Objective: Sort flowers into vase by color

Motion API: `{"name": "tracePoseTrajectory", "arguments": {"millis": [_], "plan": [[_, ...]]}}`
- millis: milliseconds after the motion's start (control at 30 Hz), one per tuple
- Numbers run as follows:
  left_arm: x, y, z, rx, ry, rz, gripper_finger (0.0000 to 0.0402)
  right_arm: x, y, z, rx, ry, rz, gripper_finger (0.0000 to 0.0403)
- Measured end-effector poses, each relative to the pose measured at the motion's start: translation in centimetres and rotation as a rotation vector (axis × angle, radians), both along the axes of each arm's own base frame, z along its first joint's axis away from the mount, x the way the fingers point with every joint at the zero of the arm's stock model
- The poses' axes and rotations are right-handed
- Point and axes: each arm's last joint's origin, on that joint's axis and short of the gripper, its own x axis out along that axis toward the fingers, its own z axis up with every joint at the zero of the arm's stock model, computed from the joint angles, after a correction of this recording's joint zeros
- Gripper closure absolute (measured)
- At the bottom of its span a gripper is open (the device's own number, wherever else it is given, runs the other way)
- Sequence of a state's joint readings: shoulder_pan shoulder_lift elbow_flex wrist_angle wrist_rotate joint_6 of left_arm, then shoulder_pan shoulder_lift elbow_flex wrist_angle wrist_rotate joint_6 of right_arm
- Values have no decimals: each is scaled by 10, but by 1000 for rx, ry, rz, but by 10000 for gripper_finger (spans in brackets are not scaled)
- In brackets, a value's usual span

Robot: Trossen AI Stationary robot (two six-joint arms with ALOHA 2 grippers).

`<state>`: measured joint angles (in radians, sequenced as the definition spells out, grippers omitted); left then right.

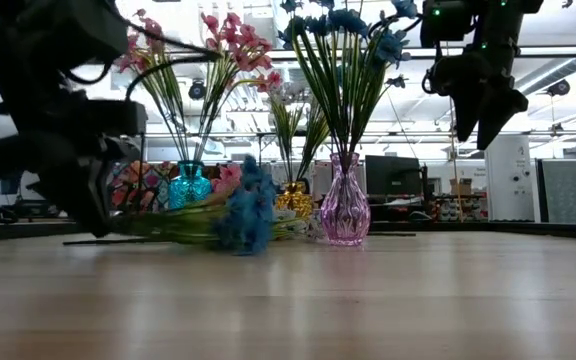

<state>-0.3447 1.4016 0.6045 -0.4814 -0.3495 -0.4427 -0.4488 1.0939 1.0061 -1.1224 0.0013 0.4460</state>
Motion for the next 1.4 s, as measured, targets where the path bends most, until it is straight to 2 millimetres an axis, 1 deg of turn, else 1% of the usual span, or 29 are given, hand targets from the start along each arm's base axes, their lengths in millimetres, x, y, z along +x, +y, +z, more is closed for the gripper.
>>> {"name": "tracePoseTrajectory", "arguments": {"millis": [200, 400, 567, 767, 1000, 1233, 1300, 1400], "plan": [[-6, -10, 22, -25, -63, -59, 401, -3, 4, 5, -14, -25, 12, 110], [-20, -23, 51, -72, -196, -148, 401, -10, 14, 17, -56, -104, 41, 110], [-35, -27, 74, -127, -318, -213, 401, -12, 25, 30, -159, -203, 68, 110], [-45, -32, 99, -161, -500, -332, 401, -14, 34, 45, -335, -314, 65, 110], [-50, -29, 123, -97, -690, -459, 402, -14, 34, 67, -553, -476, 55, 110], [-49, -30, 149, 40, -915, -610, 401, -8, 36, 93, -711, -687, 131, 110], [-48, -31, 152, 90, -969, -644, 401, -6, 40, 98, -751, -731, 171, 111], [-43, -34, 150, 160, -1031, -684, 401, -3, 47, 106, -801, -796, 237, 111]]}}
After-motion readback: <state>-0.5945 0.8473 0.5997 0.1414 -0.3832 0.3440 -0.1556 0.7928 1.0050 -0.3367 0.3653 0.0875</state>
